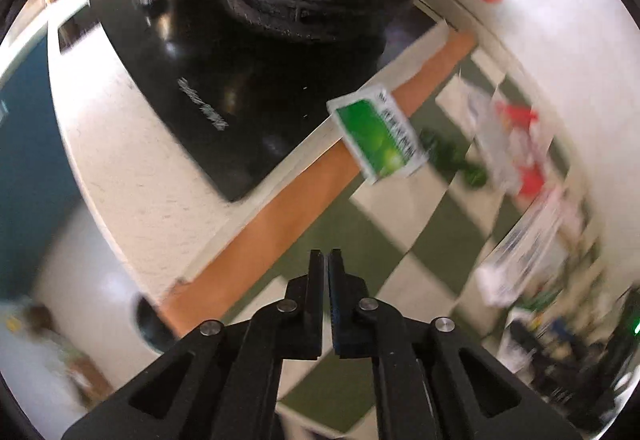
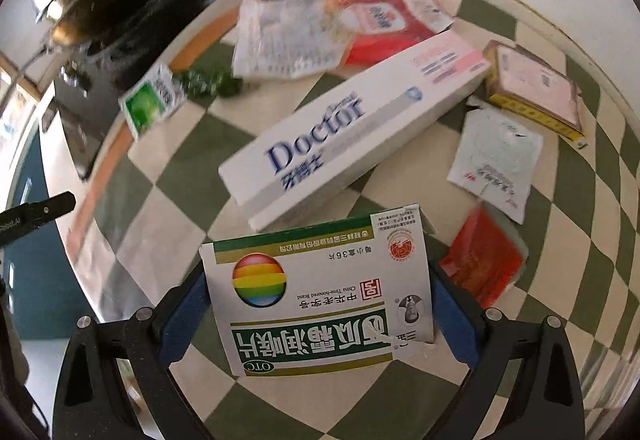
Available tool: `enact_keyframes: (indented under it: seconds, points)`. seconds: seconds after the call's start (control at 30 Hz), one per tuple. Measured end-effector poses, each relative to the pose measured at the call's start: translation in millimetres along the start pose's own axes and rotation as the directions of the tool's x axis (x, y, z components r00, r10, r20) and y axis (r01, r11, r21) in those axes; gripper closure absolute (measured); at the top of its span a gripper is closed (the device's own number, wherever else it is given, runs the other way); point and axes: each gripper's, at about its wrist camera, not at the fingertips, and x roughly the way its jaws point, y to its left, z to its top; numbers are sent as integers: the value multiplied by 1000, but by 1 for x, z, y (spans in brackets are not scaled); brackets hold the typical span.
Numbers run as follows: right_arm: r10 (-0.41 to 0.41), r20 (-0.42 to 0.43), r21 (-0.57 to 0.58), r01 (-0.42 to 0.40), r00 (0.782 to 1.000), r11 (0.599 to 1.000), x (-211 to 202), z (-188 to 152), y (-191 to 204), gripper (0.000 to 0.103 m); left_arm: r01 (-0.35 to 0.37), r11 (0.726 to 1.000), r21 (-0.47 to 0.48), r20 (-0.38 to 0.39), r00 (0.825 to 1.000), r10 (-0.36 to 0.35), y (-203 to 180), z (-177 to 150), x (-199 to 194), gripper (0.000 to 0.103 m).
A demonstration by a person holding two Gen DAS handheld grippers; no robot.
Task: Collect trash
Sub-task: 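Grasp the green sachet with the left tool while the right tool grasps the green medicine box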
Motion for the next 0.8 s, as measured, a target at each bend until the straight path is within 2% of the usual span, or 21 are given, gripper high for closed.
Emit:
enact_keyframes:
  seconds: [0.03, 0.07, 0.1, 0.13, 0.17, 0.27, 0.33, 0.37, 0.4, 0.47, 0.57, 0.63, 0.67, 0.7, 0.73, 0.8]
  points:
    - [1, 5, 12, -1, 1000, 1000, 1, 3, 0, 3, 15, 1000, -25, -6, 1000, -15, -4, 6, 5, 94]
    - [0, 9, 21, -1, 1000, 1000, -3, 4, -1, 3, 33, 999, -37, -9, 999, -33, -9, 12, 10, 85]
    - [-4, 12, 27, 3, 1000, 1000, -5, 4, 4, 3, 42, 998, -40, -11, 999, -43, -15, 22, 18, 70]
    - [-5, 18, 37, 5, 1000, 999, -5, 9, -1, 3, 31, 999, -34, -7, 999, -31, -30, 29, 27, 67]
    - [-6, 21, 41, 5, 1000, 999, -7, 12, 9, 3, 18, 1000, -21, -3, 1000, -18, -36, 36, 33, 66]
    - [-12, 44, 58, 9, 999, 998, -4, 21, 3, 3, -55, 998, 44, -19, 998, 56, -55, 54, 56, 66]
    - [-12, 52, 78, 8, 999, 997, -4, 23, -2, 3, -77, 995, 61, -31, 996, 79, -64, 61, 68, 65]
    - [-13, 56, 93, 8, 998, 996, -5, 24, -6, 3, -86, 994, 66, -44, 995, 89, -67, 63, 74, 59]
    - [-12, 57, 109, 5, 998, 994, -4, 26, -11, 3, -85, 994, 74, -30, 996, 87, -72, 65, 74, 43]
    - [-12, 55, 128, 5, 998, 992, 0, 30, -17, 3, -112, 990, 89, -39, 993, 116, -81, 67, 80, 36]
    - [-18, 50, 145, 11, 999, 989, 7, 34, -24, 3, -194, 971, 142, -2, 980, 197, -94, 63, 82, 36]
    - [-27, 48, 151, 19, 999, 988, 11, 35, -28, 3, -244, 953, 179, 35, 970, 241, -103, 60, 84, 40]
    - [-29, 47, 155, 22, 998, 988, 12, 35, -31, 3, -250, 950, 189, 59, 968, 243, -106, 58, 82, 58]
    - [-34, 48, 161, 25, 998, 987, 12, 35, -34, 3, -259, 947, 189, 79, 965, 248, -107, 57, 79, 88]
    - [-36, 48, 164, 28, 998, 986, 12, 36, -35, 3, -253, 949, 188, 77, 967, 243, -107, 57, 76, 102]
    - [-41, 50, 174, 32, 998, 984, 11, 36, -40, 3, -247, 953, 174, 66, 969, 239, -104, 56, 72, 103]
